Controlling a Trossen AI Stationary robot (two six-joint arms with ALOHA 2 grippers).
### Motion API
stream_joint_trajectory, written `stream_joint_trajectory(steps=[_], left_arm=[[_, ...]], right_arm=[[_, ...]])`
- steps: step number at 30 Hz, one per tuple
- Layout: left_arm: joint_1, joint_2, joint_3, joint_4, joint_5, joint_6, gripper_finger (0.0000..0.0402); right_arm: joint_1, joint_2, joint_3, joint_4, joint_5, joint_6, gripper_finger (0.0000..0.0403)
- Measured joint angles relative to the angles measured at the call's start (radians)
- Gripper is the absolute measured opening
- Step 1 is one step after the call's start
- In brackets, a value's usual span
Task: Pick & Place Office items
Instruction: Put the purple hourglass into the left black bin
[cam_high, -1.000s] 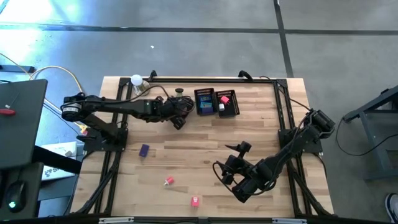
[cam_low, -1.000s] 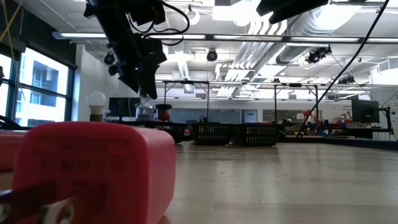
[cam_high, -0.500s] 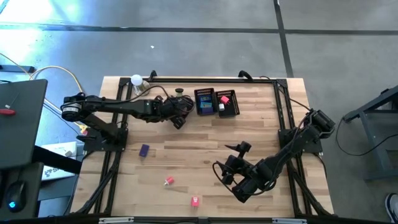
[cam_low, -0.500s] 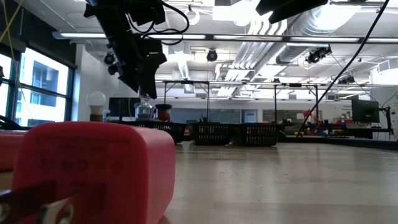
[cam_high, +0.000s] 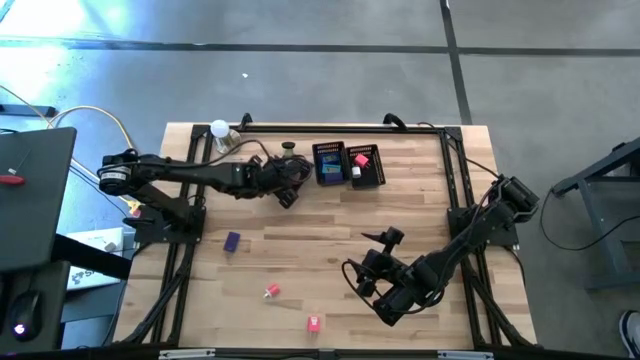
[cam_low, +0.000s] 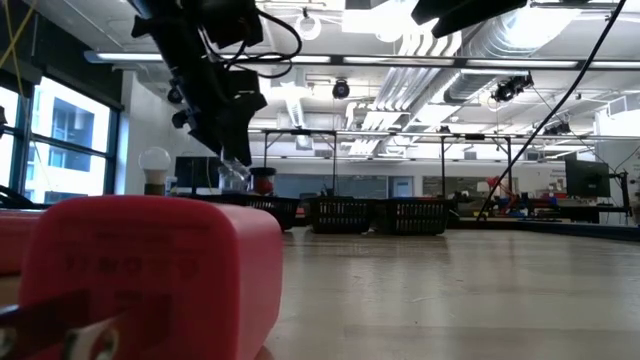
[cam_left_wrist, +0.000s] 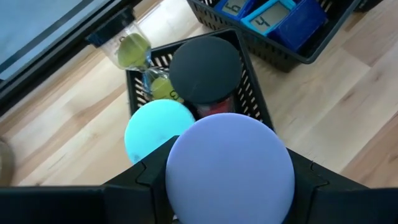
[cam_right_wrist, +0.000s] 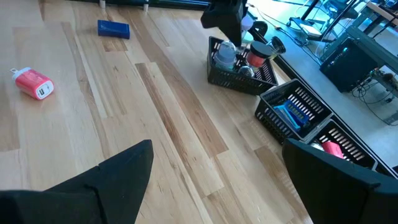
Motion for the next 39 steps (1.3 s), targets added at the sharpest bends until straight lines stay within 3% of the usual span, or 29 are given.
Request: stream_joint_trajectory(steps=[5, 23, 39], left_arm=[[0.002, 0.0, -0.042, 0.092, -0.002, 0.001, 0.0182], [-0.006, -0.003, -0.08, 0.143, 0.002, -0.06, 0.0189], [-0.011, -0.001, -0.081, 0.163, 0.018, 0.096, 0.0185]], right_arm=[[0.0, 0.0, 0.0, 0.0, 0.0, 0.0, 0.0347], [0.0, 0.0, 0.0, 0.0, 0.0, 0.0, 0.0347], [0.0, 0.0, 0.0, 0.0, 0.004, -0.008, 0.0347]])
